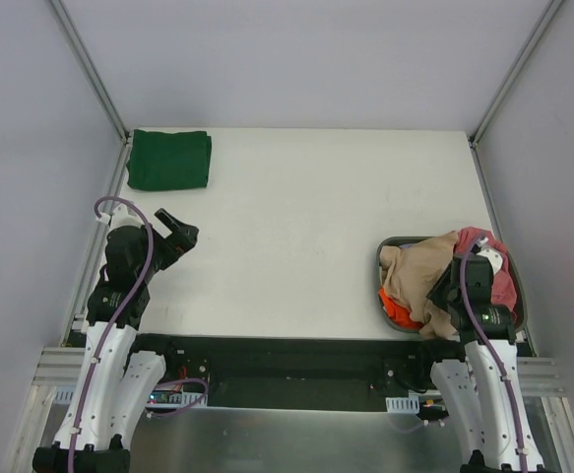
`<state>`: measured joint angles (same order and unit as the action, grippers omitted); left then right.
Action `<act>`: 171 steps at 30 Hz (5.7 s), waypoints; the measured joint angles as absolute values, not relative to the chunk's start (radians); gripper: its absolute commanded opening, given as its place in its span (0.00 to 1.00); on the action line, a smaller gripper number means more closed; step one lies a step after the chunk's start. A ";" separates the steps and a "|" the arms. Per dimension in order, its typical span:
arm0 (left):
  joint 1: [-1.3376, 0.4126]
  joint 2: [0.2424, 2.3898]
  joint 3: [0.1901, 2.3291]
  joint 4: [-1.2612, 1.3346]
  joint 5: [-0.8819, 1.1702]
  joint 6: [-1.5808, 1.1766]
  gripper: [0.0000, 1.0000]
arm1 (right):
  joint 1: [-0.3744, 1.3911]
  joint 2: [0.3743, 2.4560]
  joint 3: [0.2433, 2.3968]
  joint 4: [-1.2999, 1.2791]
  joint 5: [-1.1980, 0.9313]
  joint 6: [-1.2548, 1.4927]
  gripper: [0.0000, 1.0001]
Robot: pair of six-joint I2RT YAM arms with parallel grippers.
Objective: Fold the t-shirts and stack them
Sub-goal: Grab crumpled tshirt from bin with the right arm, then move the tshirt to the center of the board, then flatten out the tshirt
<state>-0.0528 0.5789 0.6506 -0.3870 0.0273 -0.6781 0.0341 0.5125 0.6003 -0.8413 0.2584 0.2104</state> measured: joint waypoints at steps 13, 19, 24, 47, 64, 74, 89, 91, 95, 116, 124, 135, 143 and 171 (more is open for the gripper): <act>-0.067 0.560 0.642 -0.388 -0.006 -0.687 0.99 | 0.034 0.466 0.702 -0.855 0.228 0.200 0.01; -0.073 0.556 0.641 -0.388 -0.005 -0.691 0.99 | 0.034 0.538 0.981 -0.853 0.152 0.153 0.01; -0.080 0.564 0.640 -0.388 -0.001 -0.691 0.99 | 0.034 0.672 1.245 -0.831 0.012 0.141 0.01; -0.086 0.560 0.620 -0.367 0.048 -0.689 0.99 | 0.501 1.284 1.987 -0.564 -0.315 0.274 0.01; -0.093 0.511 0.584 -0.355 -0.020 -0.690 0.99 | 0.685 1.219 1.600 -0.226 -0.034 0.213 0.62; -0.093 0.617 0.579 -0.361 -0.056 -0.708 0.99 | 0.628 1.107 1.059 -0.408 0.305 0.195 0.96; -0.093 0.820 0.498 -0.537 -0.120 -0.826 0.90 | 0.693 0.929 0.775 -0.377 0.263 0.193 0.96; -0.093 0.863 0.487 -0.553 -0.133 -0.835 0.84 | 0.697 0.912 0.735 -0.359 0.252 0.183 0.96; -0.093 0.923 0.486 -0.558 -0.140 -0.847 0.77 | 0.699 0.861 0.656 -0.310 0.216 0.160 0.96; -0.093 1.140 0.534 -0.447 -0.144 -0.815 0.00 | 1.046 0.910 0.547 -0.258 0.013 0.090 0.88; -0.093 1.026 0.501 -0.424 -0.161 -0.816 0.00 | 1.108 1.272 0.675 -0.187 0.188 0.216 0.70; -0.093 0.911 0.450 -0.407 -0.159 -0.824 0.00 | 1.142 1.406 0.730 -0.112 0.316 0.334 0.61; -0.093 0.907 0.443 -0.400 -0.144 -0.826 0.00 | 1.142 1.500 0.770 -0.117 0.355 0.369 0.51; -0.093 0.912 0.443 -0.401 -0.139 -0.826 0.00 | 1.145 1.489 0.802 -0.308 0.512 0.448 0.00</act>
